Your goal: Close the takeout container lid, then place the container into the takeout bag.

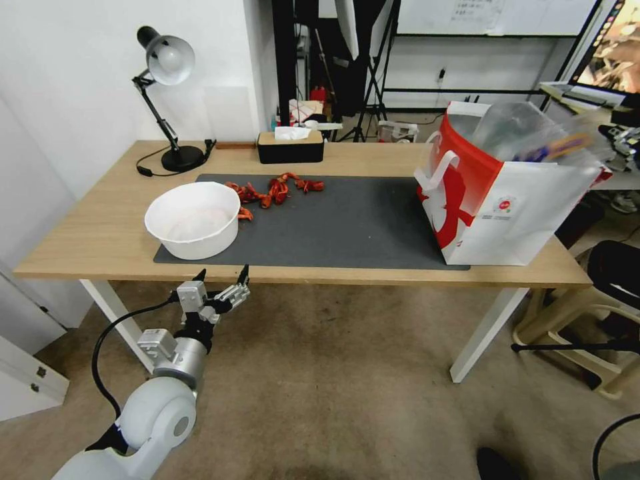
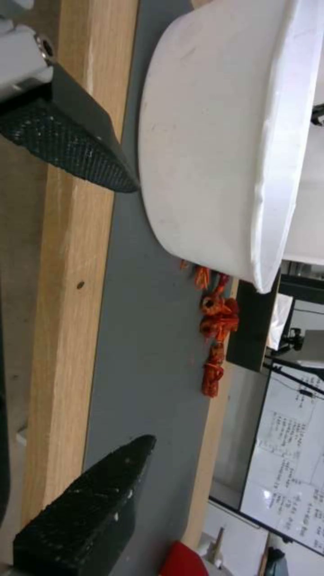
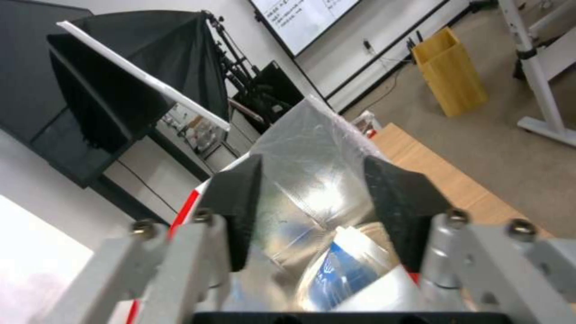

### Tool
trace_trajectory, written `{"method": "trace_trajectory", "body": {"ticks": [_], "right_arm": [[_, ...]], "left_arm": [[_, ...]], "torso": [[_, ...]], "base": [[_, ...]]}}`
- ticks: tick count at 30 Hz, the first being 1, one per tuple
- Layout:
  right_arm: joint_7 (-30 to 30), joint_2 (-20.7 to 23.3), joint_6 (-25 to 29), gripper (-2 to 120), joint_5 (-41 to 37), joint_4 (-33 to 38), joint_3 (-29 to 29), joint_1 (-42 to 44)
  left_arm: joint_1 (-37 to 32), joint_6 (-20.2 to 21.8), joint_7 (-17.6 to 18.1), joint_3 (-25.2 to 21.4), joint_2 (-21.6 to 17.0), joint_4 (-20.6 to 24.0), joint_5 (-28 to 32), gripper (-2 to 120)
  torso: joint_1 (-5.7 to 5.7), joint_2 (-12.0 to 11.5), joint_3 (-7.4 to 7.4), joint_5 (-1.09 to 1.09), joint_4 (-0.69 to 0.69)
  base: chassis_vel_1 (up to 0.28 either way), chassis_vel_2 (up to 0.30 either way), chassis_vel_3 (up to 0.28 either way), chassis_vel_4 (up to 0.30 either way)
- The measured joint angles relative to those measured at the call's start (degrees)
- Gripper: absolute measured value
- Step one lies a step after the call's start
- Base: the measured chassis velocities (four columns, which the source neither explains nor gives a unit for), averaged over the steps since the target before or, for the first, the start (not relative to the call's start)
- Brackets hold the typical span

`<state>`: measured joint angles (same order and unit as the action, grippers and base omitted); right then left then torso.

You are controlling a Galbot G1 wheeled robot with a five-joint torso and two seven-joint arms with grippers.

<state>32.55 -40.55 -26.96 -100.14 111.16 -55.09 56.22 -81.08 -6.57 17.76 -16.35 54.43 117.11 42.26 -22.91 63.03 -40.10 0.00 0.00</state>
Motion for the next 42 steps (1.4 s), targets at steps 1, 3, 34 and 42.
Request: {"method": "trace_trajectory", "body": {"ticks": [1,3,34,42], "right_arm": [[-0.16,0.02,0.01,53,0.05,0.0,0.0,0.06],[-0.37,0.03,0.02,58,0.16,0.07,0.0,0.13],[-26.42,-5.86,14.98,111,45.39,21.55,4.87,22.81],[-30.39,-17.84,30.26,101,65.0,21.43,10.12,36.51]], "left_arm": [[0.01,0.01,0.0,0.01,-0.02,0.0,0.0,100],[0.05,0.03,0.0,0.01,-0.03,0.0,0.0,100],[-1.41,-5.04,-3.84,-2.7,1.03,-1.79,-3.88,100],[-1.79,-11.32,-7.3,-2.91,2.0,-5.8,-8.15,100]], "torso": [[0.0,0.0,0.0,0.0,0.0],[0.0,0.0,0.0,0.0,0.0],[0.0,0.0,0.0,0.0,0.0],[0.01,0.0,0.0,-0.02,-0.01]], "base": [[0.0,0.0,0.0,0.0],[0.0,0.0,0.0,0.0],[0.0,0.0,0.0,0.0],[0.0,0.0,0.0,0.0]]}}
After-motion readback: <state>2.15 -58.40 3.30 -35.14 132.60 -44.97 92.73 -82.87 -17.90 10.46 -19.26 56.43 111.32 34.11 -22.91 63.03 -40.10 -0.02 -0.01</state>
